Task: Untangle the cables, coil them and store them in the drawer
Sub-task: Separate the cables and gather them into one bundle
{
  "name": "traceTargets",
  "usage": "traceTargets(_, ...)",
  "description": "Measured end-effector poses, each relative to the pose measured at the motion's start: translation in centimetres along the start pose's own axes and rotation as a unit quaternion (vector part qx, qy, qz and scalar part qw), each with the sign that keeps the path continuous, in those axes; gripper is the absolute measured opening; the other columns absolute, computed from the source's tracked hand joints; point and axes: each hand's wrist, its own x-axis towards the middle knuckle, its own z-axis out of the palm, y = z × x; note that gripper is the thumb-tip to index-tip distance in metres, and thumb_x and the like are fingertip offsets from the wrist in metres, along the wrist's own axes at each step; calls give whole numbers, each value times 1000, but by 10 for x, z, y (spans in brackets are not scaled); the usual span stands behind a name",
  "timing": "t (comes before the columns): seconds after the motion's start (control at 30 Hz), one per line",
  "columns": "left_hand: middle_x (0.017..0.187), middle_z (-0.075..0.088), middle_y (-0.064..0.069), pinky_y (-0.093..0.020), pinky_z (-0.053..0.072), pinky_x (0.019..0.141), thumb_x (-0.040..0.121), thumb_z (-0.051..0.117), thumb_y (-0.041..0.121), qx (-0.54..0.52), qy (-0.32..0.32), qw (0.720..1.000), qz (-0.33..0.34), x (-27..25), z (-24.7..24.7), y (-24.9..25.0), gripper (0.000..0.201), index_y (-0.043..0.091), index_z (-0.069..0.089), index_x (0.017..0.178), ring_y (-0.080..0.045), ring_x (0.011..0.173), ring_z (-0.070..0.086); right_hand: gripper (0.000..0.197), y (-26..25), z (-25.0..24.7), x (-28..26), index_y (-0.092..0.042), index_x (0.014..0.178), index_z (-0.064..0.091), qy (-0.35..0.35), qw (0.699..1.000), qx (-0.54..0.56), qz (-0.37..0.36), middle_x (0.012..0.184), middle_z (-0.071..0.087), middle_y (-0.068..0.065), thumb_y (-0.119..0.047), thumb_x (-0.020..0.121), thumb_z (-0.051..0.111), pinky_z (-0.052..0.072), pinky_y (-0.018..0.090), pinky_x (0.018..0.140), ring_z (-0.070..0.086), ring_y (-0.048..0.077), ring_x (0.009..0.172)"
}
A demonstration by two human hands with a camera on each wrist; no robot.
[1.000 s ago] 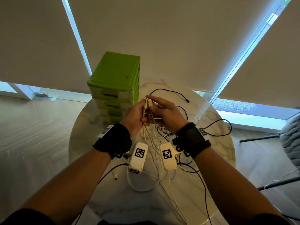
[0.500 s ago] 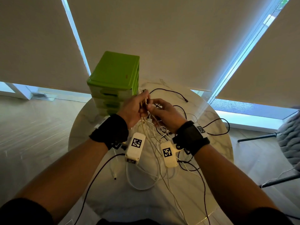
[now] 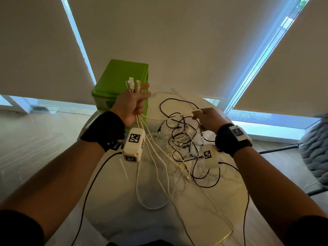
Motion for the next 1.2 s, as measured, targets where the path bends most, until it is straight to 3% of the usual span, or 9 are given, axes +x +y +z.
traceTargets(0.13,42,27,11,-17,16,34,96,50,15,53,-22,996,-63,-6,12,-19,21,13,58,116,-2,35,21,33,-35,-11,-20,-6,82,63,-56,965,247,-61,77,60,11,-28,100,47,57,40,86,64,26,79)
traceTargets(0.23,45,29,11,-19,14,37,94,55,15,117,-72,986,-98,-10,27,-36,13,22,67,97,-4,38,20,29,-63,-14,-32,-5,79,63,-77,932,318,-154,77,63,9,-20,99,49,57,41,85,65,27,83)
traceTargets(0.4,56,47,2,-18,15,37,95,54,12,196,-92,973,-79,-13,43,-40,14,12,67,89,-5,42,23,10,-83,-14,-38,-6,98,65,12,891,369,-264,86,63,10,-10,93,57,56,36,77,65,22,78)
traceTargets(0.5,58,51,4,-16,21,36,96,53,18,143,-81,986,-26,-13,43,-22,15,14,65,87,-3,40,27,29,-69,1,-38,-15,124,57,-11,915,358,-188,92,55,4,-21,95,54,51,30,66,54,14,69)
traceTargets(0.6,60,53,3,-16,20,36,94,52,20,60,-129,990,16,-17,46,-2,14,12,63,91,-2,39,27,18,-48,32,-38,-31,99,67,-204,918,320,-113,83,53,-1,-38,89,54,42,27,60,46,13,63)
traceTargets(0.73,59,53,5,-19,13,40,94,50,20,12,-154,987,46,-19,42,13,16,14,64,92,-2,40,24,19,-31,60,-34,-18,83,63,-298,945,58,-125,70,52,0,-29,94,52,47,29,62,52,14,62)
traceTargets(0.9,62,46,3,-16,18,36,85,58,31,-38,-124,991,22,-14,17,6,22,22,68,103,-2,39,25,21,-32,49,-30,-12,84,58,-188,973,124,-59,73,60,6,-22,100,48,49,26,54,61,16,55)
traceTargets(1.0,57,46,4,-16,21,34,85,62,31,53,-61,996,-29,-17,11,-16,10,23,61,91,-3,38,31,19,-50,29,-37,-10,87,54,-128,947,276,-100,75,65,9,-18,101,44,48,28,56,66,20,60)
traceTargets(1.2,51,45,7,-20,23,39,93,60,30,293,-91,945,-112,-36,21,-59,22,13,70,83,-7,44,32,20,-78,-1,-47,-12,88,55,-21,896,408,-172,69,63,4,-17,102,41,45,24,54,65,20,63)
